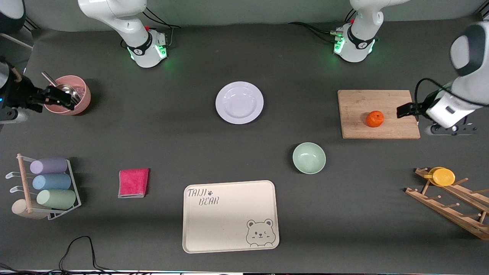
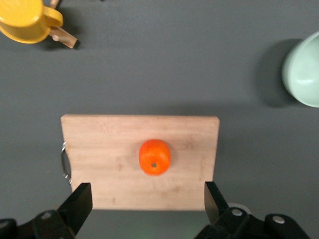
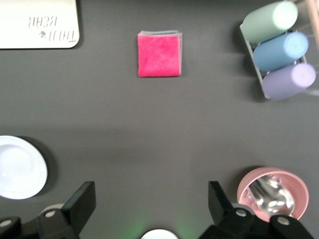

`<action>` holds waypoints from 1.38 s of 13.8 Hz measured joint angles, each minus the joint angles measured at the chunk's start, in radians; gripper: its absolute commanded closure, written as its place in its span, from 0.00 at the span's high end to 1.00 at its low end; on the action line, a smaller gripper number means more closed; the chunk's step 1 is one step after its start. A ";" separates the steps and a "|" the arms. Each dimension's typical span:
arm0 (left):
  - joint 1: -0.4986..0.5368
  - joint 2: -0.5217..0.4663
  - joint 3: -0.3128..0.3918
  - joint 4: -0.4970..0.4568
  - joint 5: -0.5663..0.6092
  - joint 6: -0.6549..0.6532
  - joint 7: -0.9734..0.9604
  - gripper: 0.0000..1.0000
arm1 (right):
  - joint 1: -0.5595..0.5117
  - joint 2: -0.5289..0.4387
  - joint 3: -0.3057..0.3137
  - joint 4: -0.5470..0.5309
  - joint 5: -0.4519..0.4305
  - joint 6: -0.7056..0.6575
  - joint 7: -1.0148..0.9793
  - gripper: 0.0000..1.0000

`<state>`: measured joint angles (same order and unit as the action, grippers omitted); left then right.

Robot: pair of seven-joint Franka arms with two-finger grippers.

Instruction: Place orange and plate with both arms

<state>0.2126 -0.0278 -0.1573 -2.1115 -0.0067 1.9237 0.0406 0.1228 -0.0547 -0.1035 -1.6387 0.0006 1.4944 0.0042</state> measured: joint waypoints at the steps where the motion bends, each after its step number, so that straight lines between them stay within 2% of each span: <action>1: 0.005 0.004 0.000 -0.064 0.000 0.071 -0.001 0.99 | 0.019 -0.033 0.001 -0.035 0.005 0.002 0.032 1.00; 7: 0.006 0.020 -0.003 -0.290 0.000 0.321 -0.019 0.99 | 0.188 -0.231 0.009 -0.310 0.011 0.120 0.274 1.00; 10: 0.007 0.060 -0.002 -0.346 0.000 0.400 -0.026 0.99 | 0.232 -0.324 0.020 -0.444 0.011 0.162 0.357 1.00; 14: 0.007 0.141 -0.002 -0.406 0.000 0.556 -0.033 1.00 | 0.241 -0.391 0.040 -0.534 0.014 0.161 0.379 1.00; 18: 0.009 0.200 -0.001 -0.426 0.000 0.613 -0.034 0.98 | 0.241 -0.393 0.026 -0.578 0.119 0.160 0.328 1.00; 19: 0.009 0.200 -0.001 -0.426 0.000 0.613 -0.034 0.91 | 0.241 -0.392 0.012 -0.588 0.157 0.163 0.297 1.00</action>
<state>0.2214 0.1725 -0.1587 -2.5378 -0.0069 2.5363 0.0064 0.3642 -0.4463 -0.0916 -2.2264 0.1581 1.6574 0.3016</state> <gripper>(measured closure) 0.009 0.000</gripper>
